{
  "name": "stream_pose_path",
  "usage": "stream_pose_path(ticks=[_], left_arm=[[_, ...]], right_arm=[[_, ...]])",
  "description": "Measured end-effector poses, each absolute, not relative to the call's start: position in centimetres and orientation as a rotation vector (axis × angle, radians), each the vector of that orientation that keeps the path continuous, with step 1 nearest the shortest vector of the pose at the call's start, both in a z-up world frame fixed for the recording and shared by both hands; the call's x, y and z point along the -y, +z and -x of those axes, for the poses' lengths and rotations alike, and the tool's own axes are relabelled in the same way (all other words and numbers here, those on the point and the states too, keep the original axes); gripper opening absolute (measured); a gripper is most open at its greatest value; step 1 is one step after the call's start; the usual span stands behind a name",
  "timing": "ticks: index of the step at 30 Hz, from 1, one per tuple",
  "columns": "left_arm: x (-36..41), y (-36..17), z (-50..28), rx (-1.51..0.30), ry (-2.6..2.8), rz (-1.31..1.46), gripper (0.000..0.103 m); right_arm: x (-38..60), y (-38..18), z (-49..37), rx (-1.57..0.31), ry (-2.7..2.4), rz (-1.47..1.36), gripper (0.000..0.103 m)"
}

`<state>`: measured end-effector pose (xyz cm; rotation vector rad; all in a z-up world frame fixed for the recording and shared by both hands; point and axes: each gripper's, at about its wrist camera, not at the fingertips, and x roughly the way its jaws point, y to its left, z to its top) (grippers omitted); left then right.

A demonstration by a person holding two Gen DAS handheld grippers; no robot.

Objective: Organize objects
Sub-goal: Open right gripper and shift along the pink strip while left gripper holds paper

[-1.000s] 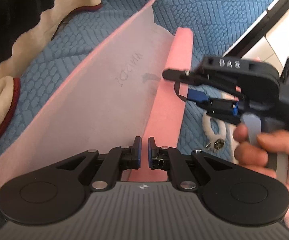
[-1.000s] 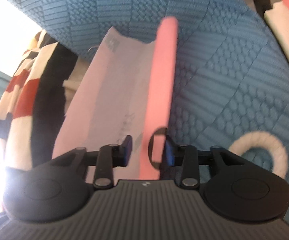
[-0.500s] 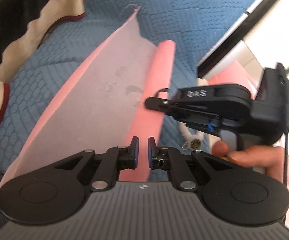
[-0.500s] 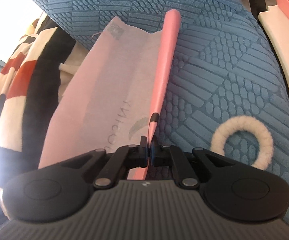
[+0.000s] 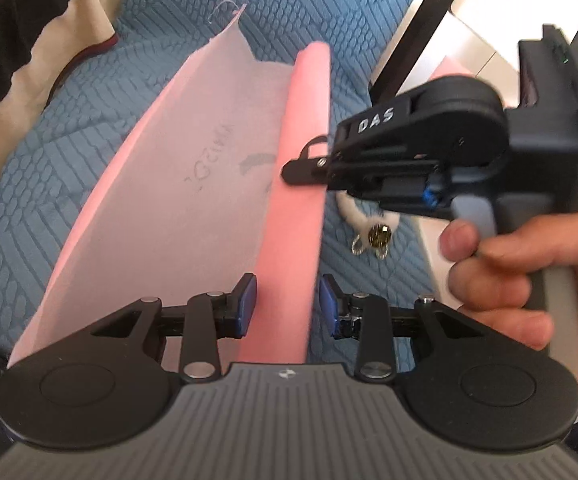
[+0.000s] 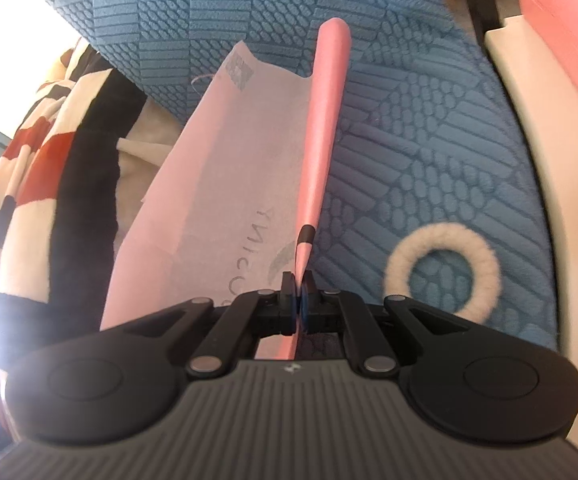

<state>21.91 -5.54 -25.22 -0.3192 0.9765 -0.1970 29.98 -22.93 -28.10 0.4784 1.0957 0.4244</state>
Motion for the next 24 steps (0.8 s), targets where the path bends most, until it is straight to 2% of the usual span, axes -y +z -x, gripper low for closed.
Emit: stream_pose_path(ticks=[8,12,16,24], left_arm=[[5.5,-24.5,-20.7,-0.95,-0.193,0.359,0.018],[5.2,-24.0,-20.6,-0.957,-0.167,0.368,0.015],[4.4,-24.2,-20.7,-0.965,-0.142,0.387,0.01],[2.5,-24.5,-20.7,-0.977,-0.118,0.469,0.008]], right_arm=[[24.3,-27.3,-29.4,-1.071,0.407,-0.454,0.008],[24.2,-26.8,-29.2,-1.063,0.407,-0.431,0.013],[24.5,-26.1,-28.9,-1.033,0.424,-0.43,0.024],[24.5,-24.9,-28.3,-0.979,0.443,-0.442,0.024]])
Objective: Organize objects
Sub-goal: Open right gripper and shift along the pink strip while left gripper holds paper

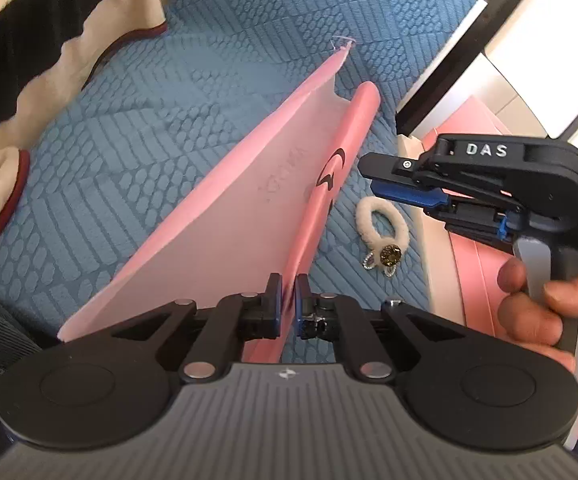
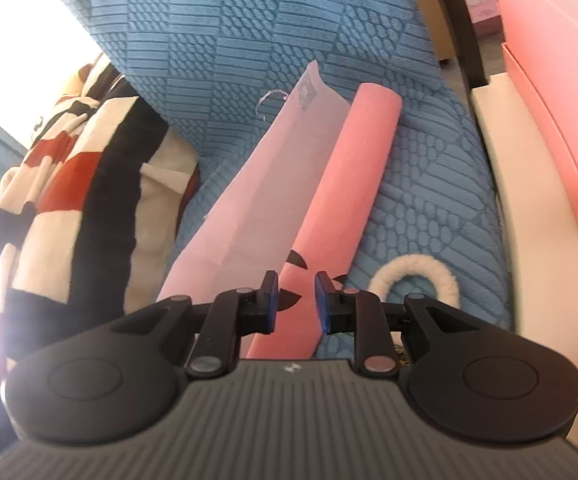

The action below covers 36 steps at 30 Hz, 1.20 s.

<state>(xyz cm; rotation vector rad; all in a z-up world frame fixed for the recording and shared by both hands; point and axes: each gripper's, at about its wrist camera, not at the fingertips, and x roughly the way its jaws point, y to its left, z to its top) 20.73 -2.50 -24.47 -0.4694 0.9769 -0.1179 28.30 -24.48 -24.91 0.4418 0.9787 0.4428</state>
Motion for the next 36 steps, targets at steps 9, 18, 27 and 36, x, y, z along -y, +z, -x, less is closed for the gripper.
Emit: stream_pose_path(ticks=[9,18,27,36], left_arm=[[1.5,-24.8,-21.1,-0.991,-0.122,0.502,0.008],[0.5,-25.1,-21.6,-1.003,-0.132,0.531,0.009],[0.2,-22.5,-21.2,-0.964,-0.14,0.485,0.009],[2.2,-22.0,-22.9,-1.022,-0.232,0.376,0.009]], right_arm=[[21.7,-25.9,-28.2,-1.003,0.491,-0.363,0.022],[19.7,-27.6,-28.6,-1.05,0.5,-0.307,0.021],[19.9,-28.5,-29.2,-1.083,0.491,-0.344,0.017],[20.6,-28.7,-29.7,-1.112,0.488,-0.399,0.017]])
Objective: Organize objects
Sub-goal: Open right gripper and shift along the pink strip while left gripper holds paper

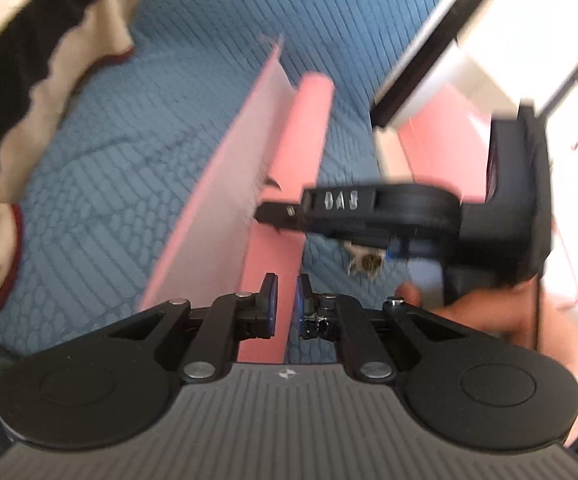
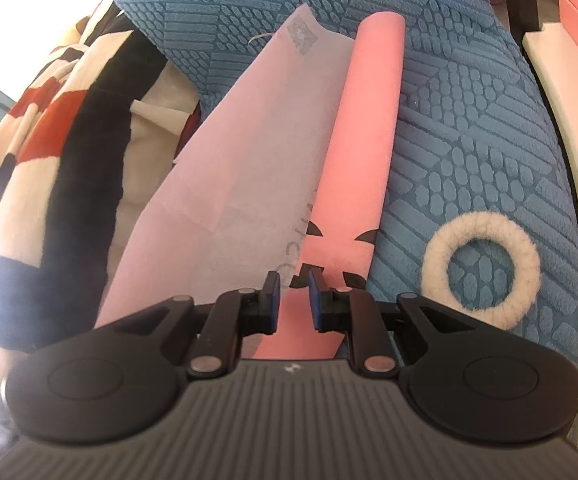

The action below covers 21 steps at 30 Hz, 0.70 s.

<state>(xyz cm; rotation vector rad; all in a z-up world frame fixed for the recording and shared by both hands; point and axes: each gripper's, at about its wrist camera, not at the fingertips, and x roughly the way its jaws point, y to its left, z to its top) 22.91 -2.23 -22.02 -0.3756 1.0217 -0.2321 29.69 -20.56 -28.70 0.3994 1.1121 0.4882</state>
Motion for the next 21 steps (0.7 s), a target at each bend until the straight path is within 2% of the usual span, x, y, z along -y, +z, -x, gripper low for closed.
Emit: stream_pose_path(ticks=[6,21], left_arm=[[4.1,-24.2,-24.4,-1.069,-0.257,0.308,0.009],[2.6,-25.5,-25.2,-1.113,-0.204,0.393,0.009]], right_arm=[[21.1,-28.8,-30.0,-1.117,0.473,-0.428,0.017],[21.8,-28.1,-32.5,-1.038,0.363,-0.421,0.02]])
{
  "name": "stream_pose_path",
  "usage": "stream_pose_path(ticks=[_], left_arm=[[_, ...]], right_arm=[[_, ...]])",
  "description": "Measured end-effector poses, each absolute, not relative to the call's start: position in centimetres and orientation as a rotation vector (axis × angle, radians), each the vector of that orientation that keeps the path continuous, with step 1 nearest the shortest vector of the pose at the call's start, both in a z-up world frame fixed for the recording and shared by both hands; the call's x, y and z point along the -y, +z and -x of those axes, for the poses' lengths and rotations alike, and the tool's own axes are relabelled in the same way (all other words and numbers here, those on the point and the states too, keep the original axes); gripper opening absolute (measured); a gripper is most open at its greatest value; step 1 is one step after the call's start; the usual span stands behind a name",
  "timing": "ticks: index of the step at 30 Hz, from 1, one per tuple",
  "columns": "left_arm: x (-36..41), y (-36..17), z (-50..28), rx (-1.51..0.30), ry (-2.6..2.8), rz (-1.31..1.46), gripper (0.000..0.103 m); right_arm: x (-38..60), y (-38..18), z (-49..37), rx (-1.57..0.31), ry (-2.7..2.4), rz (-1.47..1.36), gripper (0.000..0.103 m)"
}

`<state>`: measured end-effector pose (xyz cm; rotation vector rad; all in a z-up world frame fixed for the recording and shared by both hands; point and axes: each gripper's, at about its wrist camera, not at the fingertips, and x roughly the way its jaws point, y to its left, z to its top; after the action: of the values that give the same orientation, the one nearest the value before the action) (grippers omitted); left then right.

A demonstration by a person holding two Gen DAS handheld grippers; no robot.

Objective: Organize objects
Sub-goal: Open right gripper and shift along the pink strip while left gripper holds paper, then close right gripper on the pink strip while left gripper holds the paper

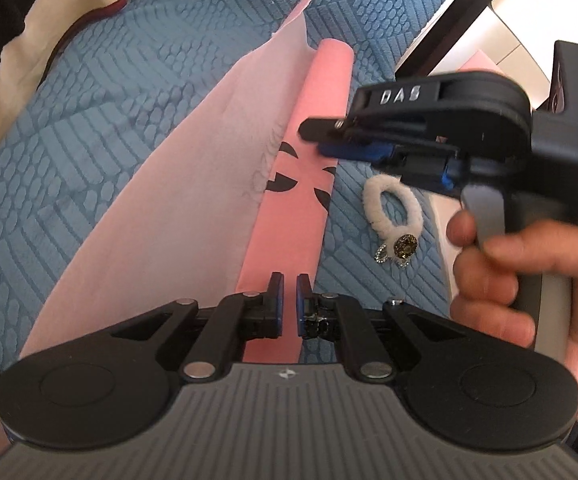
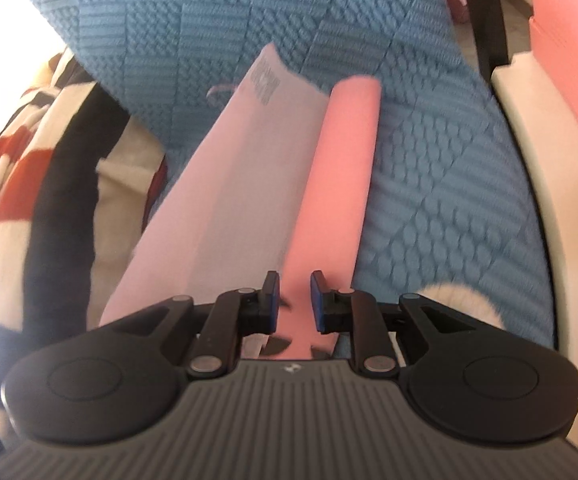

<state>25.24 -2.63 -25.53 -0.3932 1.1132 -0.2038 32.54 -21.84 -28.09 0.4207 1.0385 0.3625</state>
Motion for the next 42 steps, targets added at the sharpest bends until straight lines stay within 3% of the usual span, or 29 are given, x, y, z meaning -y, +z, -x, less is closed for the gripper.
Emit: stream_pose_path(ticks=[9,13,14,30,42], left_arm=[[2.1,-25.9,-25.1,-1.108,-0.206,0.432,0.009],[1.8,-25.9,-25.3,-1.111,-0.209,0.452,0.009],[1.8,-26.0,-25.3,-1.113,-0.208,0.458,0.009],[0.9,-26.2,-25.6,-1.135,-0.191,0.524,0.009],[0.6,-26.0,-25.4,-1.127,-0.169,0.526,0.009]], right_arm=[[23.0,-27.9,-34.5,-1.012,0.272,-0.432,0.024],[23.4,-27.9,-34.9,-1.004,0.258,-0.463,0.041],[23.4,-27.9,-34.9,-1.004,0.26,-0.465,0.041],[24.0,-28.9,-33.3,-1.111,0.378,-0.701,0.04],[20.9,-29.0,-32.0,-1.188,0.507,-0.494,0.027]])
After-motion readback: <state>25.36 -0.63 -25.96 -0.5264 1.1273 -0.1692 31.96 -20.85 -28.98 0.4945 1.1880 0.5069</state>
